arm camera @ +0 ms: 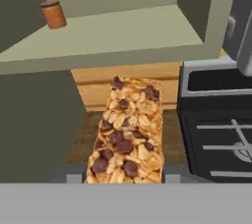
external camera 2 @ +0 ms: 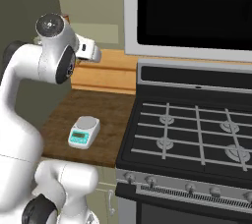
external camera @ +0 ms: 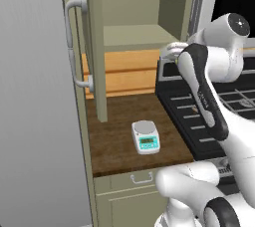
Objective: Pick the bar and place it on the digital scale for weighing, and close the cabinet.
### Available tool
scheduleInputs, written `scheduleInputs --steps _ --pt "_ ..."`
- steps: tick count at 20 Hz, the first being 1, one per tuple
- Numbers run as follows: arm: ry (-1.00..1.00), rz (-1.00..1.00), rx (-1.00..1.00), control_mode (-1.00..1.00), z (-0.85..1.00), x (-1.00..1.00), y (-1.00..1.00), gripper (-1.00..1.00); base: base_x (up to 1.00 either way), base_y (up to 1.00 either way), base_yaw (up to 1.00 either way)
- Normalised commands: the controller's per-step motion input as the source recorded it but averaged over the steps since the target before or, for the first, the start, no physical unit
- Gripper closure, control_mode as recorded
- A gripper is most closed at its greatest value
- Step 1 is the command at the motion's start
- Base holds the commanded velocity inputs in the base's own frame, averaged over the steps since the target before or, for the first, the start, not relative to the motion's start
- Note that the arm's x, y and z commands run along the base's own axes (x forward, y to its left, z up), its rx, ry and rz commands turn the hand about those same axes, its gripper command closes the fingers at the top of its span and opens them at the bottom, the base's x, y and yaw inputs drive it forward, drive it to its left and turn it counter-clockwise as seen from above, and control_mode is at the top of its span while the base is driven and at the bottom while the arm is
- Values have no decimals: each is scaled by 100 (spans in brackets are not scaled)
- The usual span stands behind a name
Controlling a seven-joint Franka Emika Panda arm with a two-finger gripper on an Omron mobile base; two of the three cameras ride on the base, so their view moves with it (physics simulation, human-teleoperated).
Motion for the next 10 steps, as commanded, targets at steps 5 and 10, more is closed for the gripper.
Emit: scheduleInputs --steps 5,10 --pt "0 31 0 -100 -35 -99 -34 100 0 0 0" --pt "0 27 0 -100 -53 -30 -24 100 0 0 0"
